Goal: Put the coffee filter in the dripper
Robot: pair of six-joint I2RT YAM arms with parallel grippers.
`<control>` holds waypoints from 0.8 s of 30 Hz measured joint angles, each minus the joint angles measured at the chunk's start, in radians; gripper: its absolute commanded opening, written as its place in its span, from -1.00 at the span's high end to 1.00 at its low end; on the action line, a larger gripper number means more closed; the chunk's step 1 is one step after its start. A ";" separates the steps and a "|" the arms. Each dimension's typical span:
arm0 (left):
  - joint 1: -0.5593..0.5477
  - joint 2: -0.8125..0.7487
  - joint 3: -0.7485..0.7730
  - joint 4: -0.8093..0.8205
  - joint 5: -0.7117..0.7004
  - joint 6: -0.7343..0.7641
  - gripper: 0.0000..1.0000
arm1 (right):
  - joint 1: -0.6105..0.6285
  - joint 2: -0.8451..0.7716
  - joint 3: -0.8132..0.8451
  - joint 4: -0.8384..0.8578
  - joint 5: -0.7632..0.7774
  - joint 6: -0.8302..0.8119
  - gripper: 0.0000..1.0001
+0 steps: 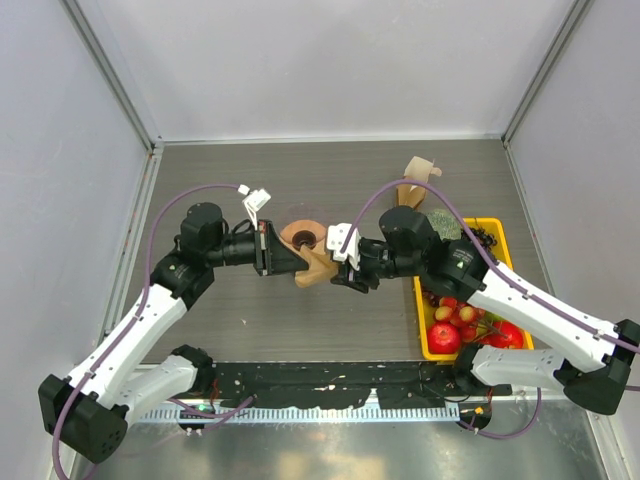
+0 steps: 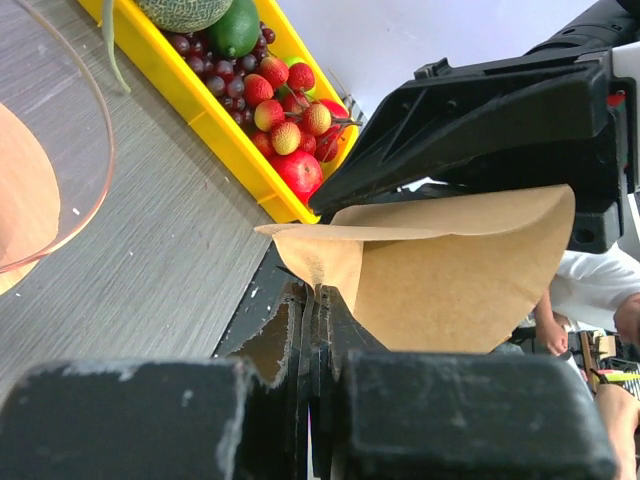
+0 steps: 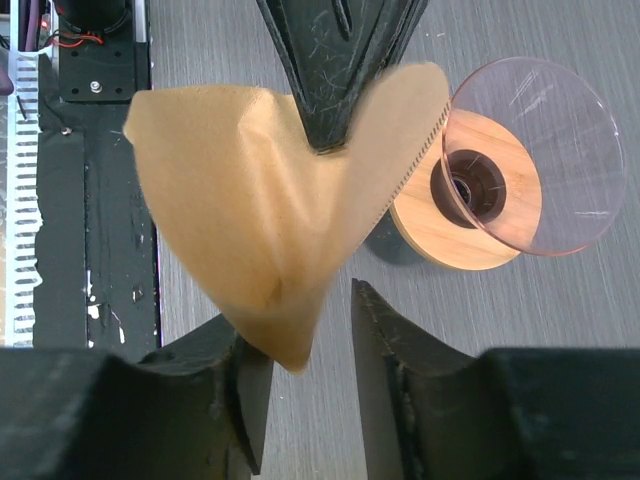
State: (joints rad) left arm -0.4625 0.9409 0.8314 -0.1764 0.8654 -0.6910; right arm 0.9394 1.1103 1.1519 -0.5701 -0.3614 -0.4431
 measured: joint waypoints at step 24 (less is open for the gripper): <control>0.000 0.001 -0.002 0.001 -0.006 -0.017 0.69 | -0.006 -0.017 0.031 -0.006 -0.026 0.004 0.76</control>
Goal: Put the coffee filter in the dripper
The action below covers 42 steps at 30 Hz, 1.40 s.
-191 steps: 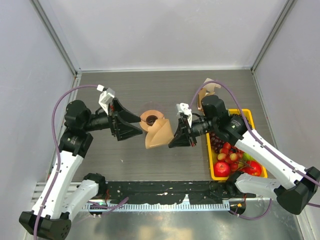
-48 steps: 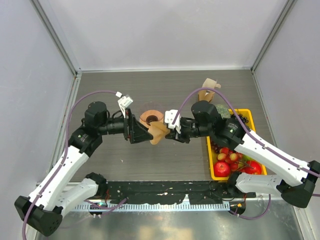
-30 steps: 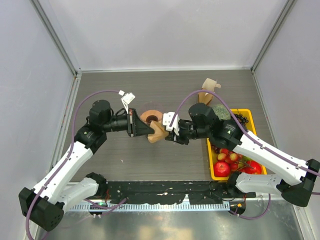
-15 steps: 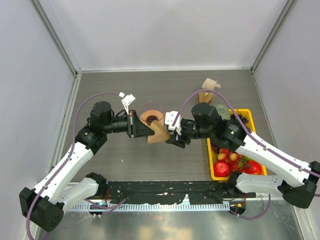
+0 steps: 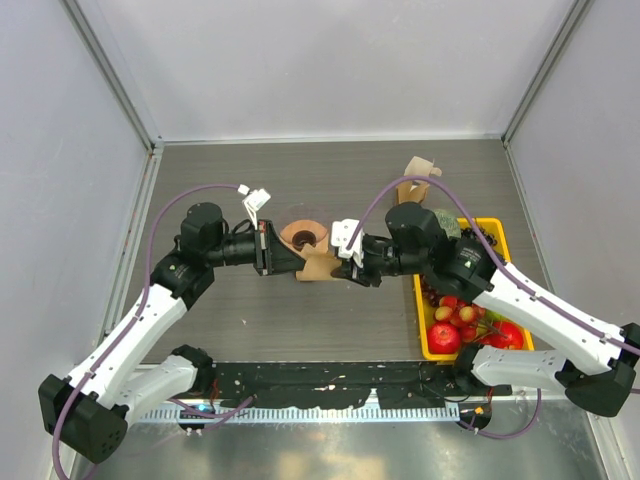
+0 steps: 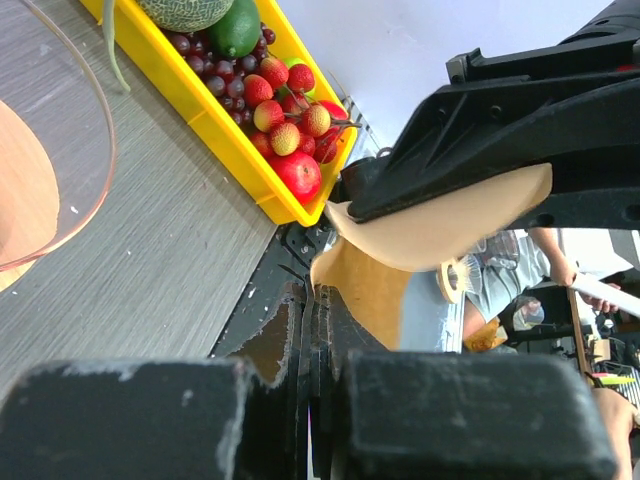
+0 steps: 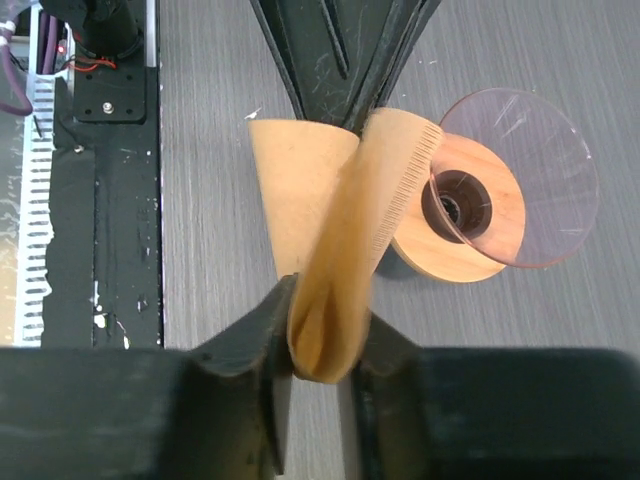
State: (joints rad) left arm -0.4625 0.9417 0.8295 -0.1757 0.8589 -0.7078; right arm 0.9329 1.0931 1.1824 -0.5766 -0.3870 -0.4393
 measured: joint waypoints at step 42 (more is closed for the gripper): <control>-0.145 -0.032 0.191 -0.322 0.013 0.718 1.00 | -0.102 0.118 0.032 0.045 -0.406 0.310 0.00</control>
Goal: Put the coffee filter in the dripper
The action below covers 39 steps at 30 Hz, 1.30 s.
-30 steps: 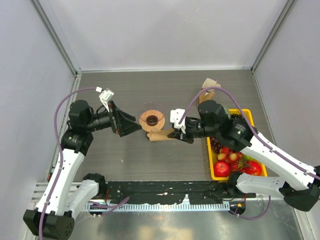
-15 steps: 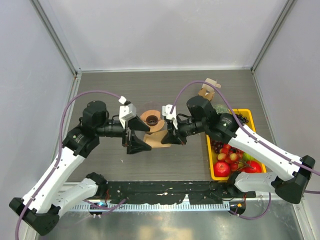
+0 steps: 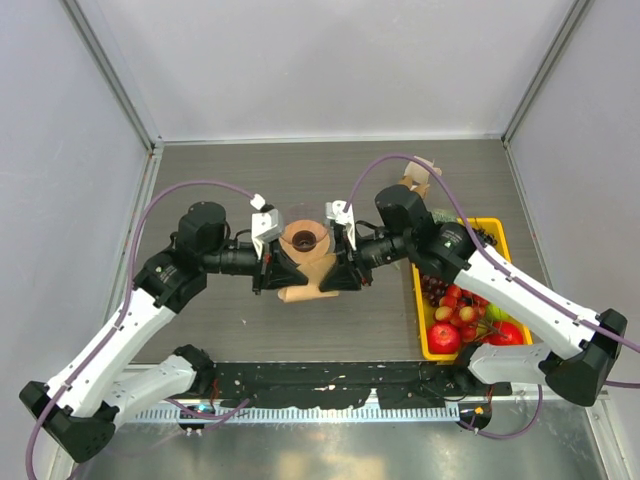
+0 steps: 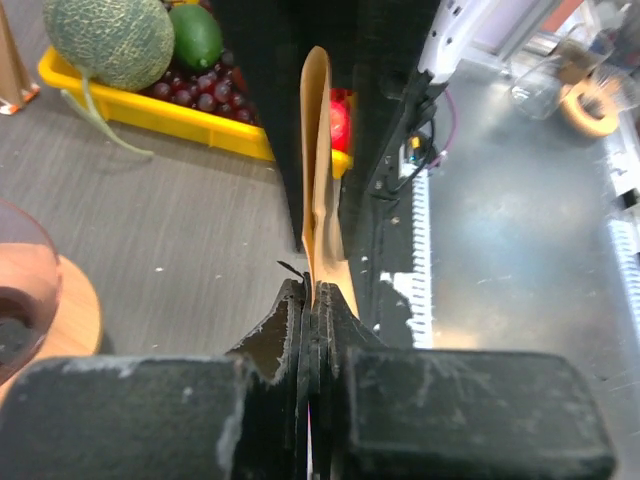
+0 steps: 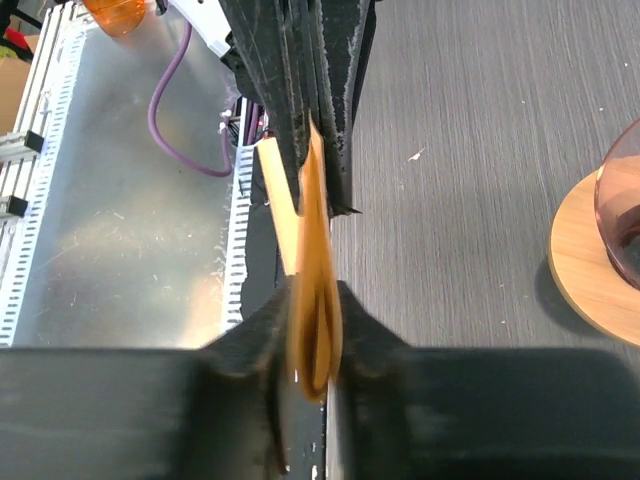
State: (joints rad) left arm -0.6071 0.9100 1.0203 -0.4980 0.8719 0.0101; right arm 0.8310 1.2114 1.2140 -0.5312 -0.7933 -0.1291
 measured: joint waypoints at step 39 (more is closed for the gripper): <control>0.148 -0.040 -0.180 0.493 0.151 -0.565 -0.98 | -0.104 -0.103 -0.118 0.124 -0.174 0.064 0.90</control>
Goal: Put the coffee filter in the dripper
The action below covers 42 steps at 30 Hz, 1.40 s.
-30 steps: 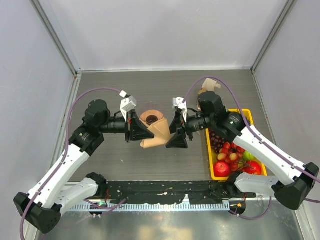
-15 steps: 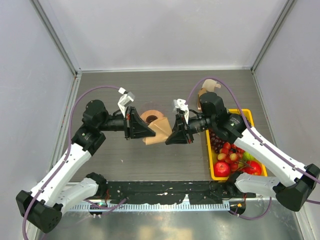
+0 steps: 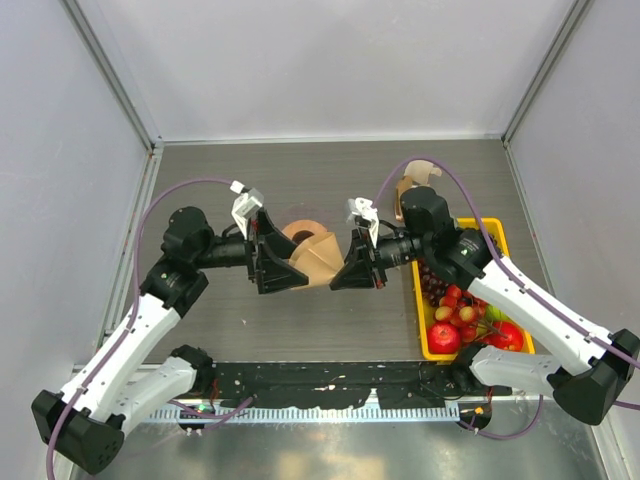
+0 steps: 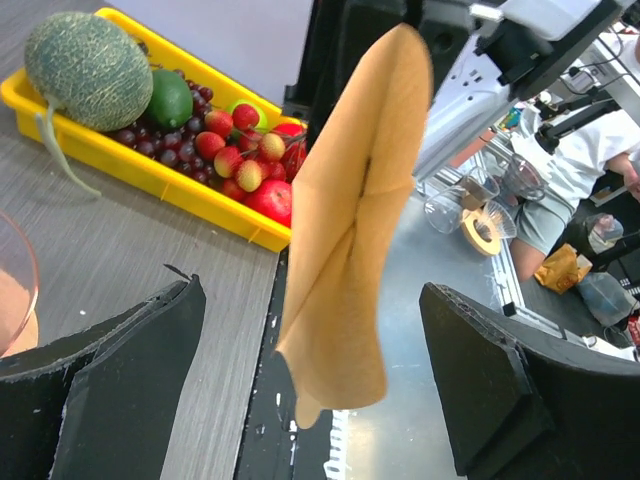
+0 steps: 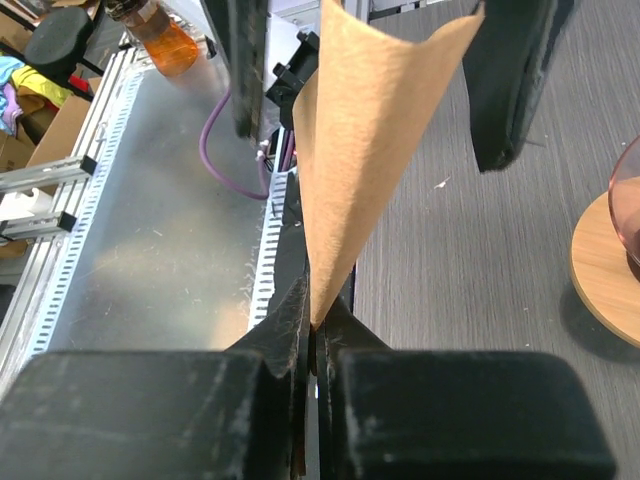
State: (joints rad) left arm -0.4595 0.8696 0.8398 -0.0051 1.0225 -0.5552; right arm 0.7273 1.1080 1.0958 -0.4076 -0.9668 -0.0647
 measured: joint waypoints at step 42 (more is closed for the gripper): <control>0.144 -0.061 0.010 -0.107 0.082 0.047 -0.30 | -0.001 -0.011 -0.026 -0.130 -0.070 -0.120 0.89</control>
State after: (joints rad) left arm -0.3157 0.8082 0.8501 -0.1123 1.1046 -0.5083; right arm 0.7265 1.0973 1.0698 -0.5381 -1.0370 -0.1844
